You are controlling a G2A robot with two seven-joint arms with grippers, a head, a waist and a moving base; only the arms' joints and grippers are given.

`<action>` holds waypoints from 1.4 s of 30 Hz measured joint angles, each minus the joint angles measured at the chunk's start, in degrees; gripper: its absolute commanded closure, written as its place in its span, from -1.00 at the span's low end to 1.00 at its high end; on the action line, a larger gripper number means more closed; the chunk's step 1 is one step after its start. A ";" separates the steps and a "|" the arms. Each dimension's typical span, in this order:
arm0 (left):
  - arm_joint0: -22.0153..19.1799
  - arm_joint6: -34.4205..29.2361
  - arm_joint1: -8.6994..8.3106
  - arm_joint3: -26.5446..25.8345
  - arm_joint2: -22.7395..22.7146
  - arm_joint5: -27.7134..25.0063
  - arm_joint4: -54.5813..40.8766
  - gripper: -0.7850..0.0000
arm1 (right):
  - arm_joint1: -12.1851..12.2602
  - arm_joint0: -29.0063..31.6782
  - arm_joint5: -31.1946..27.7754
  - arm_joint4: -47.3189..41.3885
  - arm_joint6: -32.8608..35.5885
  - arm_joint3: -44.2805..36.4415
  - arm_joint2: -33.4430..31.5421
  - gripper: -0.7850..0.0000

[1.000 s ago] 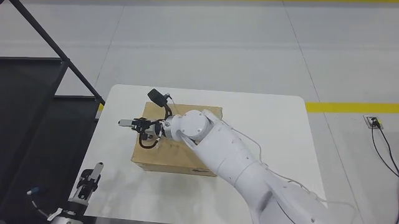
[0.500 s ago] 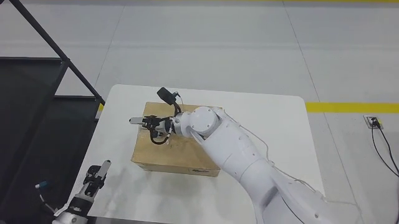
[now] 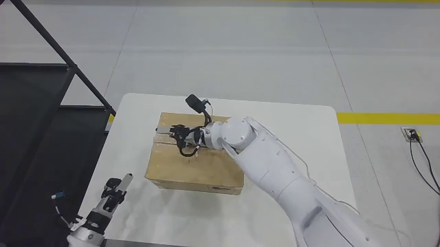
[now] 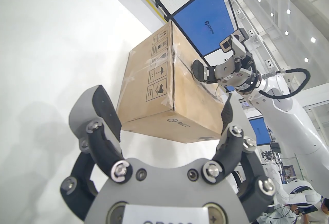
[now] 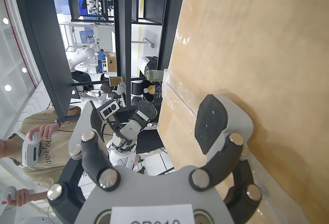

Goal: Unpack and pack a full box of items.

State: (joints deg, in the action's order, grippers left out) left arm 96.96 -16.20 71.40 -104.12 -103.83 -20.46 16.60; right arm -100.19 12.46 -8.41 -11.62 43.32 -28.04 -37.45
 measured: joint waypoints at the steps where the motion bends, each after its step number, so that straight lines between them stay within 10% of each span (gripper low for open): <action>1: -0.11 -0.02 -0.02 -0.03 0.13 0.05 0.12 -1.00 | 0.59 0.62 0.67 0.65 0.08 -1.55 -0.47 -1.00; 19: -1.12 -0.48 -0.35 -0.66 1.40 0.94 1.15 -1.00 | 13.48 22.76 31.10 25.60 2.36 -46.88 -15.86 -1.00; 42: -1.23 -0.28 -0.77 -0.73 1.80 1.10 1.44 -1.00 | 17.45 33.65 38.32 30.90 0.33 -58.66 -28.24 -1.00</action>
State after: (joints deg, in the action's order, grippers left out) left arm 95.73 -16.47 70.63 -104.85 -102.03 -19.36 18.05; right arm -82.74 46.11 29.91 19.29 43.64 -86.70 -65.69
